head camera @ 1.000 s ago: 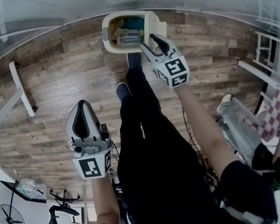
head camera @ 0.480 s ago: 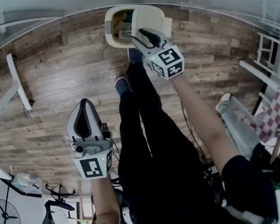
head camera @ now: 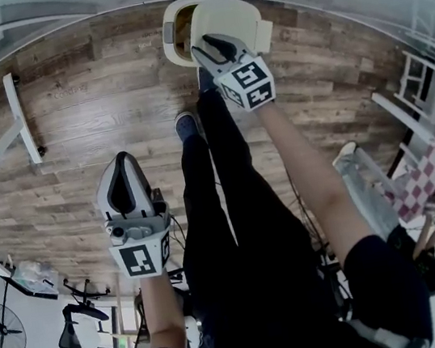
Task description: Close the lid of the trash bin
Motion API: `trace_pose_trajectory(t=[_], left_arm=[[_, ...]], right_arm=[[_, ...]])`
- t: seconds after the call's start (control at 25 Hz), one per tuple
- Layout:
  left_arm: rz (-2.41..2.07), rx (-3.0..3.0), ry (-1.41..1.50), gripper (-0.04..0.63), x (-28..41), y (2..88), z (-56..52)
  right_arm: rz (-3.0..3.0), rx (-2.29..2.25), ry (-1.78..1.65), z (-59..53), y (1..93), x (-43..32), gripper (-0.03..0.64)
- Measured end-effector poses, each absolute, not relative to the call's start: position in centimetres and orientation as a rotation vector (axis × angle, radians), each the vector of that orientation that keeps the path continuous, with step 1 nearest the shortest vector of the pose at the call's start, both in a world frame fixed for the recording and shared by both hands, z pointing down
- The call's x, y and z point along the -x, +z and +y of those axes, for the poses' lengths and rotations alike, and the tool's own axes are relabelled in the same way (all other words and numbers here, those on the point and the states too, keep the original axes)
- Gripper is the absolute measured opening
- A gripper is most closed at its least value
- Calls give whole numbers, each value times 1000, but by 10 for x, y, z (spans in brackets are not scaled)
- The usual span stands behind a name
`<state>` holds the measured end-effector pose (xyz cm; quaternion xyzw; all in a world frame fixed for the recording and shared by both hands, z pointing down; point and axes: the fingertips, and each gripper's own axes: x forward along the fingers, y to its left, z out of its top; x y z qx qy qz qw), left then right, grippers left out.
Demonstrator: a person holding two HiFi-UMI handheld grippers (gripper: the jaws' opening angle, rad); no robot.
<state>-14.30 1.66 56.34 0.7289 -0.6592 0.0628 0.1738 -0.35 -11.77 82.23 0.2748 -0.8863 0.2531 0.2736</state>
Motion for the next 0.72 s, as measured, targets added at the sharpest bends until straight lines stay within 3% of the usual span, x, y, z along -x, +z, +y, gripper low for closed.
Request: trace_pose_trajectory(t=[0.12,0.72], left_arm=[[-1885,-2052,183,6,147,569,17],[-1889,-2071,183,6,149,585,-4]], right_arm=[[-2350,-752,666,-122,835,6,52],[-2211,-639,482,-115,881,35,54]])
